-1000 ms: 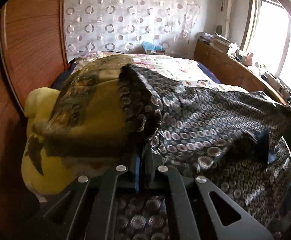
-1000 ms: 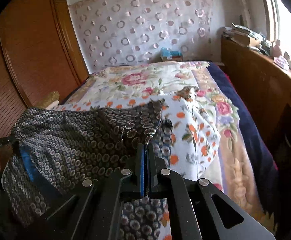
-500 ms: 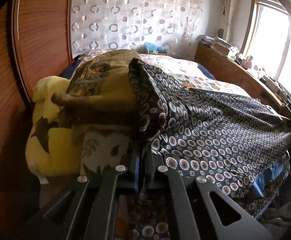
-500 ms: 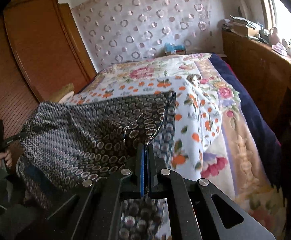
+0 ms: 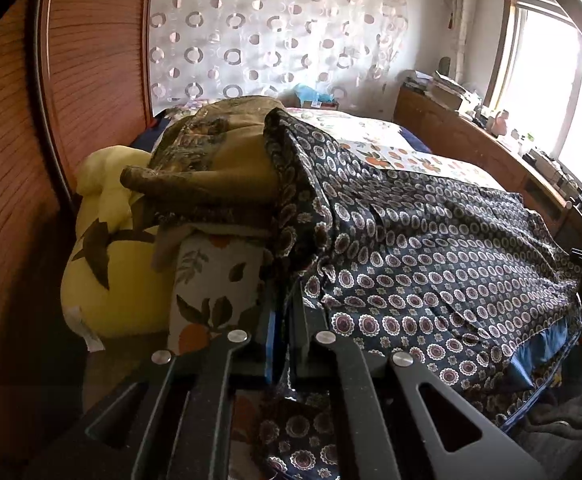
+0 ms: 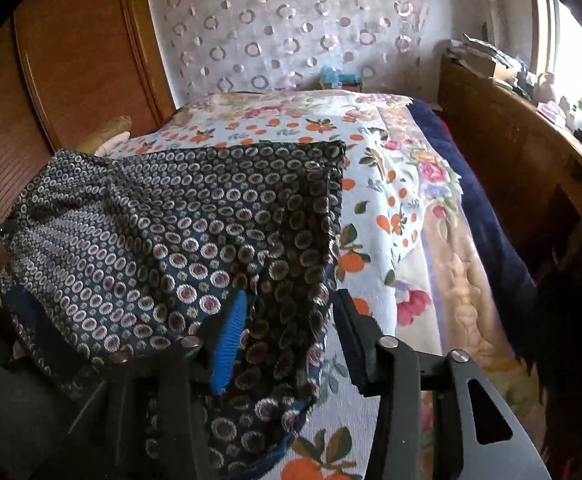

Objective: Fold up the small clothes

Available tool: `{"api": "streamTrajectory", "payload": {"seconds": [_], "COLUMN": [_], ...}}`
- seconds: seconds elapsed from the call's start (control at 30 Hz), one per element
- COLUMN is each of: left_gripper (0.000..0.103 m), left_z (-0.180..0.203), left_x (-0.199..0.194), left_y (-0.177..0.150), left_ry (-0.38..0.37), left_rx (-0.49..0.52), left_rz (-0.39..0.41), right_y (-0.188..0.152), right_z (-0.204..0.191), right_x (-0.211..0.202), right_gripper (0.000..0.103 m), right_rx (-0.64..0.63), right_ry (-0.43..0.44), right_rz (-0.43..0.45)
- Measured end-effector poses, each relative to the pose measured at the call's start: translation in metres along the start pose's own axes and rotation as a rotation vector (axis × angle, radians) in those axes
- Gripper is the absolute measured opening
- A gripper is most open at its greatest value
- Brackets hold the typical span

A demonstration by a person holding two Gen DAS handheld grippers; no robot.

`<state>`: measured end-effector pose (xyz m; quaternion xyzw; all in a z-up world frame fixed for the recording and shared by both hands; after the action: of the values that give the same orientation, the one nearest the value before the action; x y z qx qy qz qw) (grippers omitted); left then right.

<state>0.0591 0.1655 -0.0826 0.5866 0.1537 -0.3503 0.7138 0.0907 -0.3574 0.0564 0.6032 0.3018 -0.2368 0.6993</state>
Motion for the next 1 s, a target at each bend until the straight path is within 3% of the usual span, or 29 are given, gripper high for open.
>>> {"api": "streamTrajectory", "payload": {"seconds": [0.3,0.37,0.43,0.53,0.73,0.9,0.97,1.0], "left_gripper": [0.007,0.007,0.007,0.007,0.007,0.007,0.007,0.007], "left_z": [0.003,0.005,0.005,0.004,0.006,0.008,0.011,0.012], "left_x": [-0.003,-0.003,-0.004,-0.005,-0.013,-0.023,-0.025,-0.026], "left_y": [-0.006,-0.008,-0.008,-0.010,-0.009,-0.008,-0.008,-0.008], "left_ry": [0.007,0.008,0.009,0.016,0.020,0.023,0.020,0.014], "left_rx": [-0.004,-0.001,0.003,0.001,0.004,0.012,0.013,0.011], "left_rz": [0.002,0.002,0.002,0.004,0.021,0.035,0.037,0.038], "right_y": [-0.019,-0.021,-0.022,-0.019,-0.006,-0.009,-0.009,-0.007], "right_z": [-0.003,-0.004,-0.007,-0.014,-0.009,0.007,0.008,0.008], "right_x": [0.022,0.028,0.029,0.022,-0.005,-0.014,-0.012,-0.011], "right_gripper": [0.047,0.032,0.009,0.004,0.004,0.004,0.015,0.030], "right_rx": [0.001,-0.006,-0.019,-0.019,0.010,-0.008,-0.031,-0.037], "right_ry": [0.000,0.010,0.027,0.096,0.177,0.074,0.038,0.016], "right_rz": [-0.063,-0.075,-0.081,-0.060,0.009,0.028,0.023,0.024]}}
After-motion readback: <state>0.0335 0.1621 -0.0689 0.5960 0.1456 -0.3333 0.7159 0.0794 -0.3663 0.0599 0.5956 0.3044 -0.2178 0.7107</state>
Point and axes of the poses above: each gripper's, at about its wrist camera, not at the fingertips, and x roughly the way its jaws point, z to its right, y to its top, the point moved 4 cm from there along x, roughly the way its jaws point, and after that the axes turned 12 degrees about -y, right-handed, at the moved point
